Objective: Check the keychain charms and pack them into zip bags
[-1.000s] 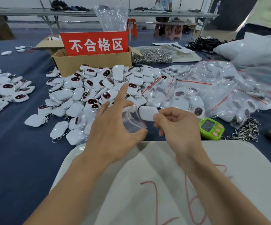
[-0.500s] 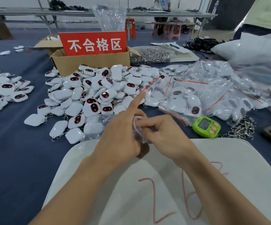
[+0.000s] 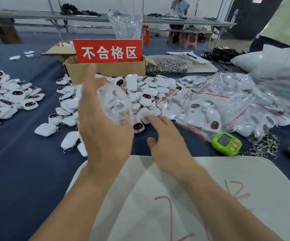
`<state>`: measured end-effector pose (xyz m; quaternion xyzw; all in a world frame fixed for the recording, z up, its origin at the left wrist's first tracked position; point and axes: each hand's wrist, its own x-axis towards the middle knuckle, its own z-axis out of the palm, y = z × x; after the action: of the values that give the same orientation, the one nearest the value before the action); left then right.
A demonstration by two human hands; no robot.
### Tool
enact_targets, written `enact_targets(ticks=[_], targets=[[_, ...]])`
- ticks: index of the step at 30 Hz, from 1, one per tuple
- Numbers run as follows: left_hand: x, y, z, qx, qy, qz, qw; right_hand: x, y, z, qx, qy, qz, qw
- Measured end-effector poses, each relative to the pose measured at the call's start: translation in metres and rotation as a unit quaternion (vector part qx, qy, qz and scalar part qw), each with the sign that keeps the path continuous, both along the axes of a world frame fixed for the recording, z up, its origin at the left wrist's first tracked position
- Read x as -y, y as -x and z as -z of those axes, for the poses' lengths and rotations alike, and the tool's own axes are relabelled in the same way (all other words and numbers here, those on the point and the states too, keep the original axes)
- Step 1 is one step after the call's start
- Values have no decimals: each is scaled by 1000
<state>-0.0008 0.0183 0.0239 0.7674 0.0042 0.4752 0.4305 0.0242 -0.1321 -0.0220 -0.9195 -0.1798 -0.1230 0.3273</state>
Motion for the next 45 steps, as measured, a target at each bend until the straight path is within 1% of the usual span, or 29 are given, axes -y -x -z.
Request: enact_targets(ticks=[1,2,3,4,6,7,9,10,12,14,16,19,22,24,26,28,31,33,36,38,39,41,42,43,44,45], targets=[[6,0,3,-29,-51,5,998,-6,-5,1,21,51,-31,998],[13,0,7,-74,-105,6,992,-12,-9,0,22,93,-56,994],[21,-1,13,-131,-153,6,980,-16,-12,-1,7,109,-72,991],[24,-3,21,-180,-176,17,968,-18,-15,-2,-5,132,-86,987],[21,-6,32,-232,-132,68,961,-19,-15,-5,19,209,-89,974],[16,-9,35,-253,-104,75,959,-18,-12,-7,33,212,-80,973],[6,-15,40,-311,-101,64,943,-11,-5,-10,19,116,-35,992],[5,-18,43,-334,-109,64,934,-6,-2,-10,-5,75,-11,997],[4,-18,48,-356,-129,76,922,7,4,-12,-78,60,25,995],[5,-16,48,-360,-148,90,917,21,8,-14,-113,68,48,990],[5,-15,45,-354,-164,94,916,32,12,-15,-137,52,73,986],[10,-12,38,-292,-209,107,927,43,15,-13,-147,-65,112,981],[17,-7,33,-221,-207,130,944,48,15,-15,-157,-173,141,962],[21,-4,34,-201,-199,168,944,49,15,-17,-155,-201,135,958],[25,-1,37,-193,-209,196,938,49,14,-20,-141,-197,117,963],[26,-2,38,-182,-227,197,936,46,15,-24,-144,-208,75,965],[26,-3,33,-179,-226,203,936,40,17,-26,-167,-257,12,952],[24,-4,31,-168,-209,193,944,39,18,-26,-166,-300,2,939],[22,0,29,-182,-133,154,962,43,17,-28,-169,-343,17,924],[21,2,27,-219,-83,168,958,41,19,-30,-203,-390,-6,898],[21,3,26,-228,-62,180,955,39,19,-30,-224,-429,-19,875],[21,4,23,-233,-29,196,952,34,21,-31,-254,-519,-46,814],[23,5,23,-237,-16,203,950,32,21,-31,-263,-551,-51,790],[24,6,24,-244,-5,214,946,30,21,-31,-268,-568,-47,777],[25,7,25,-248,2,221,943,29,22,-32,-267,-569,-37,777],[26,8,26,-250,8,228,941,28,22,-32,-263,-561,-26,784]])
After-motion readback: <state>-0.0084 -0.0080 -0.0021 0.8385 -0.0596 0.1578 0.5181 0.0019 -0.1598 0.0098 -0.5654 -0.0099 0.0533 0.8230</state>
